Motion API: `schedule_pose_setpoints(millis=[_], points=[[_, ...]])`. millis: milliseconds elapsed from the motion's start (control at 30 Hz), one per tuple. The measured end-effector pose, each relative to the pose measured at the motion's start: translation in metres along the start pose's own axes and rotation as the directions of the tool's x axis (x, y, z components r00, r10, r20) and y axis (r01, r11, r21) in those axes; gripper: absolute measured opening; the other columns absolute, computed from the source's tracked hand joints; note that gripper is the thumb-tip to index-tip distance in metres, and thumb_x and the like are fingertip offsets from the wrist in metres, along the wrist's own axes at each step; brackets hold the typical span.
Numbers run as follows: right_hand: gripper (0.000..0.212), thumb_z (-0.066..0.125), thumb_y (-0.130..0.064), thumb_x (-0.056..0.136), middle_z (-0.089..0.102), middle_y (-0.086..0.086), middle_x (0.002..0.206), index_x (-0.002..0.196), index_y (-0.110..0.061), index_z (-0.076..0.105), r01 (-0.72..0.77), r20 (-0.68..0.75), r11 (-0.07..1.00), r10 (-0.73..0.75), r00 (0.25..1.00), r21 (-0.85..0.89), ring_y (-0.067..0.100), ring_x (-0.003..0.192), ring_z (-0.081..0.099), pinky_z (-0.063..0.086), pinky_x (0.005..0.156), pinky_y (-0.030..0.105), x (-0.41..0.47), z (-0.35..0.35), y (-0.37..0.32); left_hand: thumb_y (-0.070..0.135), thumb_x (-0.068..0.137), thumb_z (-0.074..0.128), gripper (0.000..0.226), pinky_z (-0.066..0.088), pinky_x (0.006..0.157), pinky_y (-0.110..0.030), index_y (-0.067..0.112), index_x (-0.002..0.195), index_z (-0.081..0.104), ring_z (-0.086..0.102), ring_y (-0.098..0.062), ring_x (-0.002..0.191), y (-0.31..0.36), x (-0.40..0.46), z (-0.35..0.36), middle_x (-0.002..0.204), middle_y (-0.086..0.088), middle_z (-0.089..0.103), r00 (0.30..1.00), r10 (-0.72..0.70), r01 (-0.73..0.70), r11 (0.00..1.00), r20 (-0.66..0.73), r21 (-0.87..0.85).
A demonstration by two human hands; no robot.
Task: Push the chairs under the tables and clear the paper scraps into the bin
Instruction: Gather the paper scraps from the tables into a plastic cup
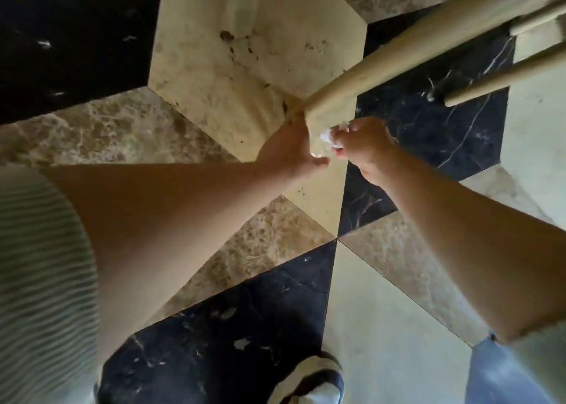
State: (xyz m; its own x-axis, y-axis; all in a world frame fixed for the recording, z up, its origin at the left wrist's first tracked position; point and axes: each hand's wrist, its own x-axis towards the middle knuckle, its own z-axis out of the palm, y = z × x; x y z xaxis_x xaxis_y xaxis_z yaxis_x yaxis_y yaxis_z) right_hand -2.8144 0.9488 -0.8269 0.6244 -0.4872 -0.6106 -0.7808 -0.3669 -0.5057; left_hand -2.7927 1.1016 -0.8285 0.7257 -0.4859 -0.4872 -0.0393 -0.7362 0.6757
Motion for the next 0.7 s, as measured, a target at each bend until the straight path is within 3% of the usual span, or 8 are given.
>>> schedule_pose_setpoints(millis=[100,200,333,467,533,600,700], points=[[0.024,0.074,-0.014,0.09,0.075,0.02,0.102,0.103,0.007,0.071,-0.089,0.144,0.992,0.076,0.987,0.088,0.018,0.077,0.071,0.059,0.069,0.028,-0.03,0.008,0.011,0.018,0.081,0.079,0.075,0.052,0.097,-0.042,0.006,0.142,0.037,0.056,-0.031,0.118,-0.007,-0.019,0.007,0.134,-0.014,0.055,0.997,-0.063,0.062,0.998,0.034,0.021],[0.014,0.075,-0.008,0.087,0.076,0.014,0.092,0.099,0.0,0.074,-0.104,0.368,0.993,0.116,0.923,-0.052,0.017,0.072,0.068,0.054,0.059,0.024,-0.094,0.006,0.01,0.004,0.078,0.077,0.066,0.054,0.094,-0.039,0.011,0.137,0.046,0.057,-0.025,0.112,-0.021,-0.072,-0.009,0.129,-0.009,0.058,0.986,-0.037,0.031,0.999,0.165,0.037],[0.013,0.078,-0.012,0.08,0.077,-0.002,0.091,0.091,-0.019,0.08,0.115,0.503,0.961,0.028,0.864,-0.25,0.012,0.084,0.07,0.048,0.065,0.018,-0.19,0.017,-0.033,0.012,0.086,0.071,0.047,0.054,0.091,-0.031,0.022,0.129,0.055,0.057,-0.014,0.106,-0.029,-0.172,-0.049,0.121,0.004,0.057,0.955,0.05,-0.075,0.994,0.294,0.075],[0.014,0.074,-0.006,0.081,0.068,0.002,0.069,0.072,-0.017,0.072,0.168,0.617,0.964,-0.006,0.787,-0.204,0.02,0.07,0.065,0.049,0.065,0.03,-0.279,0.021,-0.093,0.021,0.082,0.064,0.037,0.054,0.078,-0.03,0.025,0.117,0.055,0.061,-0.015,0.096,-0.02,-0.267,-0.102,0.108,0.005,0.059,0.965,-0.048,0.045,0.999,0.26,0.018],[0.019,0.064,-0.002,0.088,0.065,0.003,0.072,0.071,-0.011,0.067,0.301,0.707,0.924,-0.05,0.705,-0.235,0.017,0.07,0.059,0.04,0.063,0.024,-0.32,0.013,-0.128,0.023,0.079,0.064,0.035,0.053,0.078,-0.033,0.027,0.113,0.055,0.063,-0.018,0.095,-0.004,-0.311,-0.145,0.105,0.005,0.063,0.964,-0.072,0.077,0.997,0.258,-0.011],[0.025,0.054,0.001,0.094,0.062,-0.001,0.083,0.08,-0.017,0.064,0.352,0.779,0.896,-0.011,0.627,-0.271,0.015,0.079,0.056,0.038,0.068,0.023,-0.363,0.002,-0.175,0.028,0.077,0.065,0.038,0.054,0.081,-0.039,0.03,0.112,0.051,0.063,-0.021,0.099,0.008,-0.354,-0.199,0.109,0.004,0.068,0.957,-0.109,0.108,0.994,0.268,0.019],[0.043,0.043,0.009,0.094,0.06,-0.008,0.083,0.078,-0.027,0.059,0.436,0.806,0.852,-0.028,0.592,-0.291,0.014,0.08,0.056,0.041,0.072,0.029,-0.402,-0.018,-0.227,0.03,0.073,0.065,0.045,0.052,0.08,-0.044,0.022,0.116,0.054,0.063,-0.027,0.097,0.028,-0.385,-0.254,0.107,-0.002,0.069,0.967,-0.096,0.084,0.995,0.236,0.059]])
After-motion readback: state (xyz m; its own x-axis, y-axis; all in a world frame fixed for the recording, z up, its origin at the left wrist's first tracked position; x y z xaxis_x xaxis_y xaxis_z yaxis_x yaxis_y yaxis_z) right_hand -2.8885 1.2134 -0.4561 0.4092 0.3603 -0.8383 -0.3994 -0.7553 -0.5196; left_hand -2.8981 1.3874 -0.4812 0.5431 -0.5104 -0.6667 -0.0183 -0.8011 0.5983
